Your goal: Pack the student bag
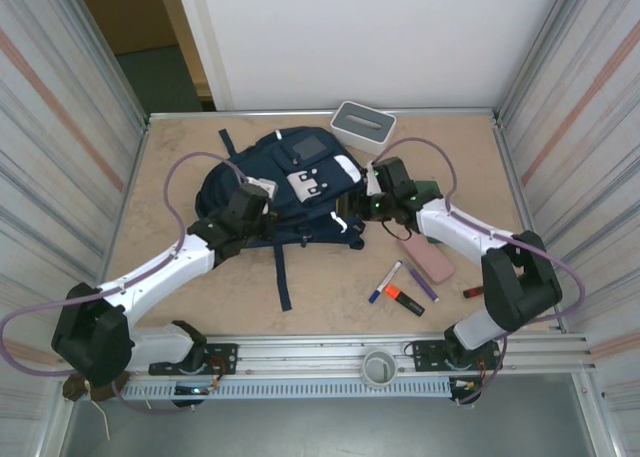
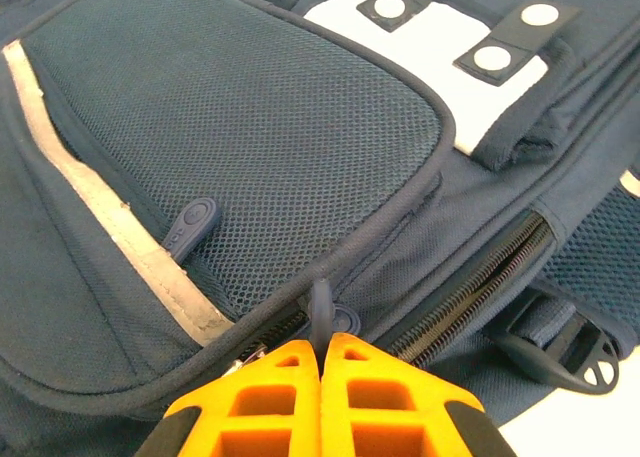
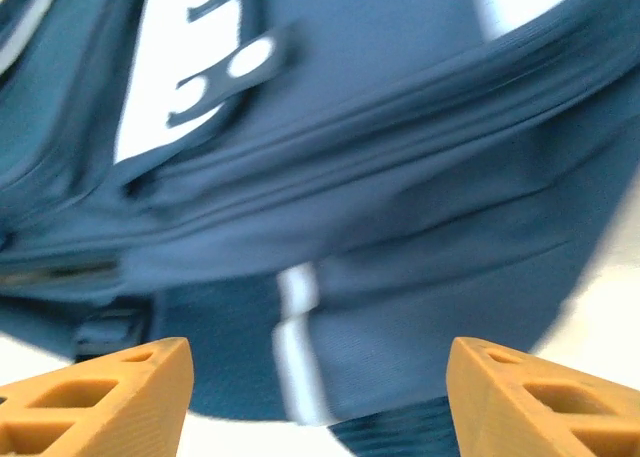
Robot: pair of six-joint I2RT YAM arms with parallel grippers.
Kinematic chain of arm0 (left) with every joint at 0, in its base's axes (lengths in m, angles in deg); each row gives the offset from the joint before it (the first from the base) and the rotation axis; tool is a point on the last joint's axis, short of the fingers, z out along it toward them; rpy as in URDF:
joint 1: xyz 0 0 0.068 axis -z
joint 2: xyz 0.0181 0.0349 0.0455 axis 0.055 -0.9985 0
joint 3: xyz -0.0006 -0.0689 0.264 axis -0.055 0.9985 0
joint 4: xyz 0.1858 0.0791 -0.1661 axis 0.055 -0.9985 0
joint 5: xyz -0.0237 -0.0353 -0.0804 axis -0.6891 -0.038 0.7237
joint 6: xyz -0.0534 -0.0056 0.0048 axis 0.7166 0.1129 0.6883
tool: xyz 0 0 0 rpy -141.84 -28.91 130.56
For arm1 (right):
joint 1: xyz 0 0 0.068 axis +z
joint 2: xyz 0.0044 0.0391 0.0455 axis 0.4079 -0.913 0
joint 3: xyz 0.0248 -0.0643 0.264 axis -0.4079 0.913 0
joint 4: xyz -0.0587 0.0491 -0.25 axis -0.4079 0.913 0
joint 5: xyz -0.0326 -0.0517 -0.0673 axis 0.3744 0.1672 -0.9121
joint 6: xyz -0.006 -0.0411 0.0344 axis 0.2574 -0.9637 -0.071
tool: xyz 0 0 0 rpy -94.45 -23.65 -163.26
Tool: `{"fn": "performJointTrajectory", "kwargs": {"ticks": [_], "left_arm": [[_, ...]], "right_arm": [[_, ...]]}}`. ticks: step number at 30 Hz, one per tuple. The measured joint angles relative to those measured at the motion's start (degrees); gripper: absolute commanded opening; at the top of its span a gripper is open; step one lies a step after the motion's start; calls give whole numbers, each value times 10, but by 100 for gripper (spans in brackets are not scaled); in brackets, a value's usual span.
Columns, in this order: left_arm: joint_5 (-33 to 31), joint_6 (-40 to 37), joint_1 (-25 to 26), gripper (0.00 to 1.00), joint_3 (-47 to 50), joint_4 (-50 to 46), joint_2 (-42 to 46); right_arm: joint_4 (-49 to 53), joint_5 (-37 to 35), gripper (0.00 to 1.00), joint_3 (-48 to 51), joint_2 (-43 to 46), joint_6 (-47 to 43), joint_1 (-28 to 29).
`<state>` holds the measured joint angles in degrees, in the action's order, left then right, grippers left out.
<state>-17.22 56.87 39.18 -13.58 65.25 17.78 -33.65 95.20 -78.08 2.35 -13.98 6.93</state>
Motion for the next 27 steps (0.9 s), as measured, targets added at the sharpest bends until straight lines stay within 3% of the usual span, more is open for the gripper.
{"fn": "performJointTrajectory", "kwargs": {"ticks": [6, 21, 24, 27], "left_arm": [[2, 2, 30, 0, -4, 2, -5], [-1, 7, 56, 0, -3, 23, -11], [-1, 7, 57, 0, -1, 27, -16], [-3, 7, 57, 0, 5, 30, -17]], "right_arm": [[-9, -16, 65, 9, 3, 19, 87], [-92, -30, 62, -34, -107, 185, 72], [-116, -23, 53, -34, -119, 210, 65], [-133, -17, 33, -34, -127, 224, 59]]}}
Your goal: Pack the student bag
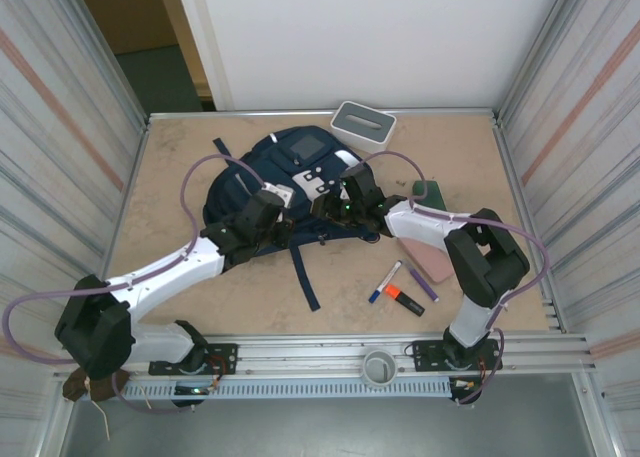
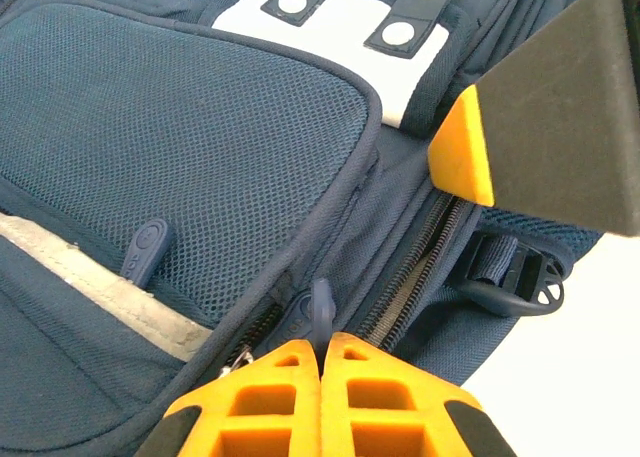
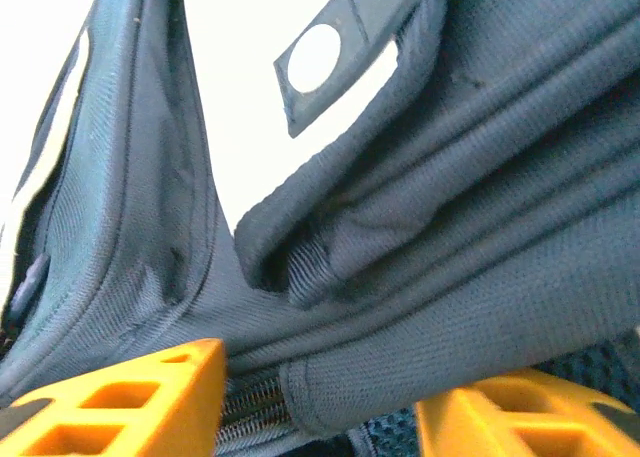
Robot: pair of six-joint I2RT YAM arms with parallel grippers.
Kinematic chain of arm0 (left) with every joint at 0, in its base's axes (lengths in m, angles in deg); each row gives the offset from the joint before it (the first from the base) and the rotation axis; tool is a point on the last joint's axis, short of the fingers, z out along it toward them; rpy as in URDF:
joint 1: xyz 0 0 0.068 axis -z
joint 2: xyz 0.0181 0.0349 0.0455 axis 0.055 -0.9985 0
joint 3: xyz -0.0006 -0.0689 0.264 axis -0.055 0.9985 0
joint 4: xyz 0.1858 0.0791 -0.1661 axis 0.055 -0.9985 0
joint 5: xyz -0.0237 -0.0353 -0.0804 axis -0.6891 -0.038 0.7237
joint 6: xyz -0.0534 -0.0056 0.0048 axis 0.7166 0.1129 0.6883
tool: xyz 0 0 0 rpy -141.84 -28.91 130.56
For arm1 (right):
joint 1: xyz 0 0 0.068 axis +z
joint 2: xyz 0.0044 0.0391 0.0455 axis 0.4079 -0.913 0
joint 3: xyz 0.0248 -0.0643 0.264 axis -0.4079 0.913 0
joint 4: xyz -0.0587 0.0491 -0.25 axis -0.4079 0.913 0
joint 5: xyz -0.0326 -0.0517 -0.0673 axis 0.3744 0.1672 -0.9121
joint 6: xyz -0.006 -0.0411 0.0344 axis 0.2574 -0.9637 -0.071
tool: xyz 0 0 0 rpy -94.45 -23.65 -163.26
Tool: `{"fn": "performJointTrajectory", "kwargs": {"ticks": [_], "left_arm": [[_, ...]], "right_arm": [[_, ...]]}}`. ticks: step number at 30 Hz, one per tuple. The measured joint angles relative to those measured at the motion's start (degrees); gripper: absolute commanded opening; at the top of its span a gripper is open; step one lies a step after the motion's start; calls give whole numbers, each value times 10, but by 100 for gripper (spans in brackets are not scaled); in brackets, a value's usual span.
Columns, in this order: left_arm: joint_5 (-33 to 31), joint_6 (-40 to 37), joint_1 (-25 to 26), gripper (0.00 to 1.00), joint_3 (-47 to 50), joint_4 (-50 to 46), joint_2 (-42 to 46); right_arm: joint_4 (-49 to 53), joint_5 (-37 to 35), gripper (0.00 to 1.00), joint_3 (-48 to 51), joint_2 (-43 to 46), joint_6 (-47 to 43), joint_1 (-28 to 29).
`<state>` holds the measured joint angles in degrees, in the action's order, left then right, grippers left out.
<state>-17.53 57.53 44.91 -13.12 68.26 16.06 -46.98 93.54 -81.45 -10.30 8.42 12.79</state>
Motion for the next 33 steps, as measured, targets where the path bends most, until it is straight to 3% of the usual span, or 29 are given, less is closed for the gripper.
{"fn": "performJointTrajectory", "kwargs": {"ticks": [7, 22, 28, 33], "left_arm": [[-23, -2, 0, 0, 7, 2, 0], [9, -7, -102, 0, 52, 30, 60], [61, -12, -113, 0, 66, 36, 93], [60, -14, -113, 0, 66, 35, 85]], "right_arm": [[-11, 10, 1, 0, -6, 13, -16], [7, 120, 0, -20, -2, -70, -52], [14, 138, 0, -28, -3, -80, -62], [13, 154, 0, -28, -7, -80, -70]]}}
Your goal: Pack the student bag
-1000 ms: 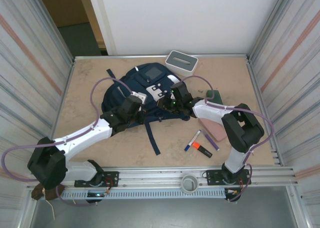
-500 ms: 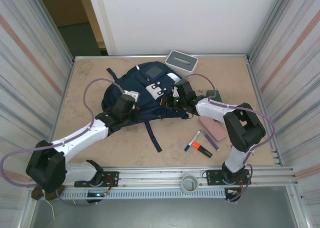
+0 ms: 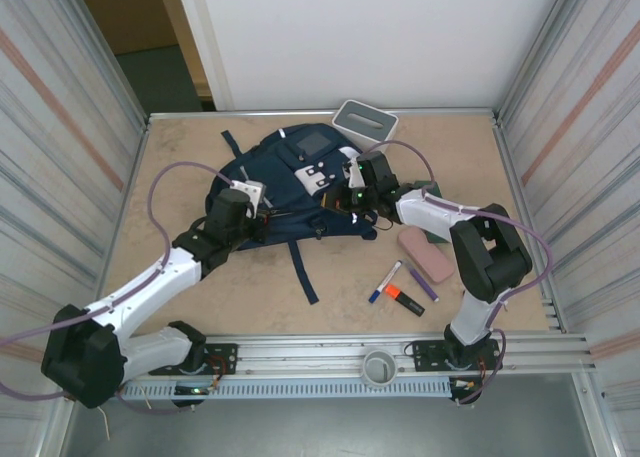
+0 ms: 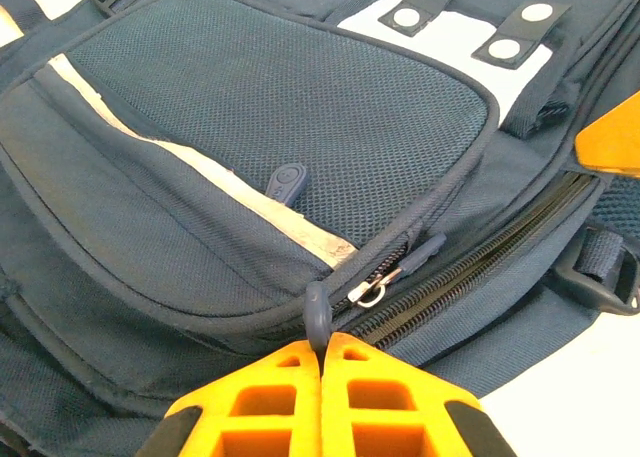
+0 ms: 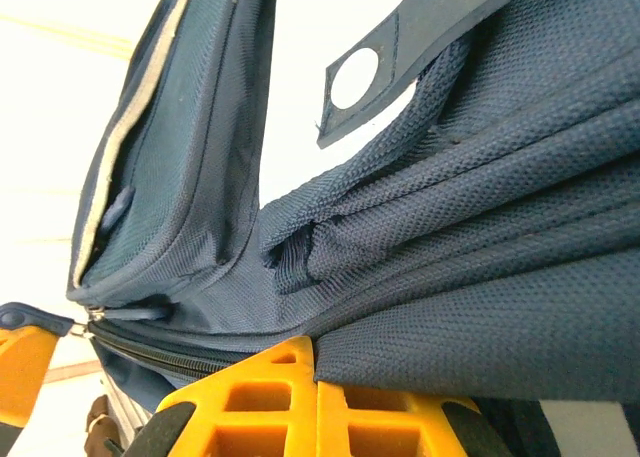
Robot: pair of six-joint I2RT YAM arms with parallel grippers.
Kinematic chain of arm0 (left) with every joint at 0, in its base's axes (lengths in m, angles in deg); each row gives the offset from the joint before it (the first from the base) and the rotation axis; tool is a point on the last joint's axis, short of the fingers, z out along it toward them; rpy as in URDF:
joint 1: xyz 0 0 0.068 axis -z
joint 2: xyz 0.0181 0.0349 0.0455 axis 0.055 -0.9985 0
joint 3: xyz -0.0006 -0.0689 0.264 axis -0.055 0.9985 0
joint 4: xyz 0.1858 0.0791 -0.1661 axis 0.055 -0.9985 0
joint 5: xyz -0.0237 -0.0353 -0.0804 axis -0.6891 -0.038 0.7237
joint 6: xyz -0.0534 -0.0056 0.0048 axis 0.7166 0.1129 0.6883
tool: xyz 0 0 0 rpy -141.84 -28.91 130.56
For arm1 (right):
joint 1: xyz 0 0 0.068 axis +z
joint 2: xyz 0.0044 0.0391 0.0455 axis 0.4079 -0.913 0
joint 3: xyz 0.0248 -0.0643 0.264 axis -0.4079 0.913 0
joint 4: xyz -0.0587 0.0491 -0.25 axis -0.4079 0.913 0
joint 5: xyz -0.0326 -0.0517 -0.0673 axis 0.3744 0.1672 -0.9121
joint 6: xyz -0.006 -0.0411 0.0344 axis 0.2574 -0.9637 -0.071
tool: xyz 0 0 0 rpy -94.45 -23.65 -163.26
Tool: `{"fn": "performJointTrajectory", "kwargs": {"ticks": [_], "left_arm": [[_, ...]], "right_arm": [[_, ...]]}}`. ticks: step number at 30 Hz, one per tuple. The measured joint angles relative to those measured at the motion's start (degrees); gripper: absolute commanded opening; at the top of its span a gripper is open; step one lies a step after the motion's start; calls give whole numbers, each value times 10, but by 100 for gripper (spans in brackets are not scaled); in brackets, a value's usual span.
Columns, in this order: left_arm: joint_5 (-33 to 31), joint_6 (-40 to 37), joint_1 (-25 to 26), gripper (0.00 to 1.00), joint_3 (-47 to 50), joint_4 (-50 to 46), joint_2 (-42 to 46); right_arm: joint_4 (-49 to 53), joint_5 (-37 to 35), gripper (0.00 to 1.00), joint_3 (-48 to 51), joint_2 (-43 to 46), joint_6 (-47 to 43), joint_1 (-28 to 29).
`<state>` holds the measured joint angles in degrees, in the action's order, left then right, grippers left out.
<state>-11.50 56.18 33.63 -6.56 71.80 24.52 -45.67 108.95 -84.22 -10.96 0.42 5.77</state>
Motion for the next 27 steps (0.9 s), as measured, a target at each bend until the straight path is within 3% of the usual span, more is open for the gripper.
{"fn": "performJointTrajectory", "kwargs": {"ticks": [3, 9, 14, 20, 27], "left_arm": [[-6, 0, -14, 0, 0, 0, -9], [-78, -2, -72, 0, 0, -21, -31], [-34, -1, -65, 0, 2, -16, -16], [56, 23, -14, 37, 11, 10, 24], [63, 3, 78, 55, -9, -12, -18]], "right_arm": [[0, 12, 0, 0, 0, -2, -7], [17, 14, 0, 8, 1, -12, -43], [17, 13, 0, 8, 1, -11, -43], [9, 7, 0, 10, 1, 0, -35], [0, -4, 0, 12, 1, 5, -21]]}}
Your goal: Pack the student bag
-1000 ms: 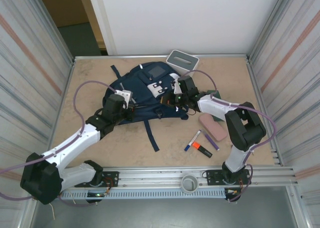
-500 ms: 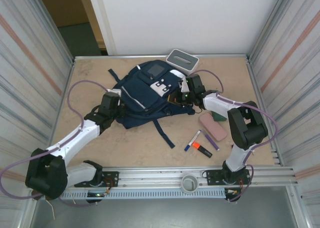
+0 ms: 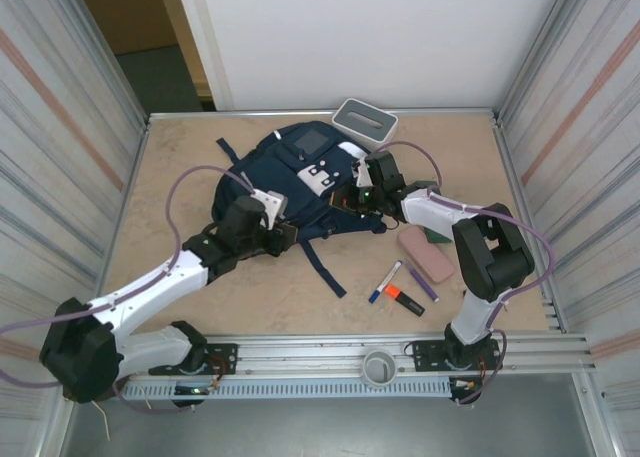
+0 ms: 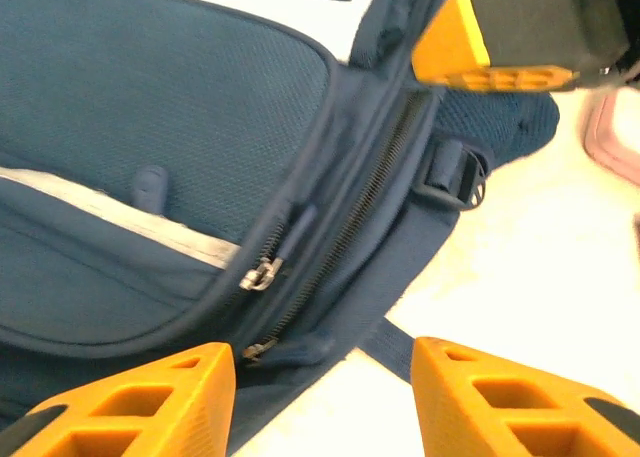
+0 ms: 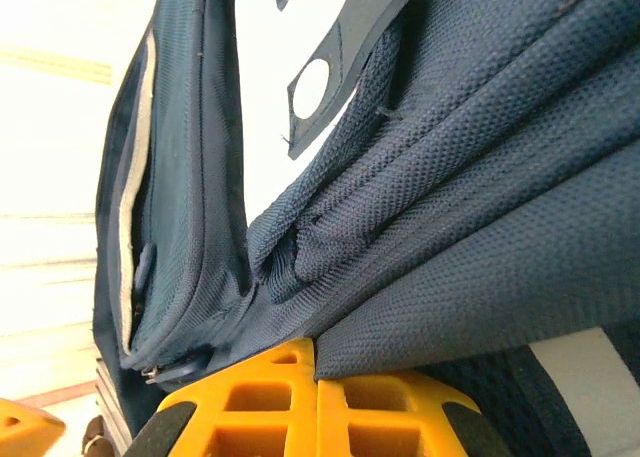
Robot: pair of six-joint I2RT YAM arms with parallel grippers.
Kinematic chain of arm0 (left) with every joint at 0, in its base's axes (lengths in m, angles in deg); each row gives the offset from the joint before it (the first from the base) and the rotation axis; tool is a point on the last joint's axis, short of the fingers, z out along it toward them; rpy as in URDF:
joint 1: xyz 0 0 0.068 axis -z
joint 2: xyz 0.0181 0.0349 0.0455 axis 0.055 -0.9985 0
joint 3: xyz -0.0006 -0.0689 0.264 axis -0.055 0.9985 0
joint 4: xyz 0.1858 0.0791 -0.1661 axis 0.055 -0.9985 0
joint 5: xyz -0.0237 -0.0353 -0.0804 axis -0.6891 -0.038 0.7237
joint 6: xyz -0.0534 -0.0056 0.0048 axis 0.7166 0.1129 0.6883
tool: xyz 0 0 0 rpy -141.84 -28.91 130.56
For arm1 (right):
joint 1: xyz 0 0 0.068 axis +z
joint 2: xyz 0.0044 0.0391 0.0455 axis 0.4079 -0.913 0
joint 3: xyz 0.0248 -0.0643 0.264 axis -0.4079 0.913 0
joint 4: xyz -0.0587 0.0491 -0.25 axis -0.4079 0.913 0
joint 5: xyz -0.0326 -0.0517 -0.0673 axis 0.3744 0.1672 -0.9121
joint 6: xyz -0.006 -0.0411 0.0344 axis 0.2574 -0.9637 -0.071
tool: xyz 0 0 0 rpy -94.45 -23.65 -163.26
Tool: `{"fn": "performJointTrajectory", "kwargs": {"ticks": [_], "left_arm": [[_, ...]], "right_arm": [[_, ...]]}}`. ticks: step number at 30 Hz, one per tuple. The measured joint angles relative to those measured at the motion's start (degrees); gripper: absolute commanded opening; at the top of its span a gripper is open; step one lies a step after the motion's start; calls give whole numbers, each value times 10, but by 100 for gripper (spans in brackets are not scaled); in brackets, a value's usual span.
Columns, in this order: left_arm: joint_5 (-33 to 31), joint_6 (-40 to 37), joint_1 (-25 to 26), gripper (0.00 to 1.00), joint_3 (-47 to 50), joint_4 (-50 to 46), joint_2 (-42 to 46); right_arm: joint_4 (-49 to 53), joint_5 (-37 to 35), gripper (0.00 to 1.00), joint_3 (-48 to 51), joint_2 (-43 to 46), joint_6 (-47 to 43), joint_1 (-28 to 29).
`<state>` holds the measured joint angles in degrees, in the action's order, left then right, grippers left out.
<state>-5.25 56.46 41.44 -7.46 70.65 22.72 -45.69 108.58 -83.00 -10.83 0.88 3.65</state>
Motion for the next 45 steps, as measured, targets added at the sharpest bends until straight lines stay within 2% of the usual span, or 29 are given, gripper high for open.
{"fn": "performJointTrajectory", "kwargs": {"ticks": [6, 14, 28, 40, 45], "left_arm": [[-3, -14, 5, 55, -54, -48, -71], [-4, -30, 3, 44, -89, -77, -129], [21, -31, -24, 28, -93, -90, -138], [42, -30, -37, 23, -100, -90, -163], [45, -29, -39, 17, -102, -91, -164]], "right_arm": [[0, -2, 0, 0, 0, 0, 0], [-3, -2, 0, 4, 0, 0, 1], [-11, -3, 0, 12, 0, 0, 1], [-13, -5, 0, 14, 0, 0, 2], [-13, -5, 0, 14, 0, 0, 2]]}}
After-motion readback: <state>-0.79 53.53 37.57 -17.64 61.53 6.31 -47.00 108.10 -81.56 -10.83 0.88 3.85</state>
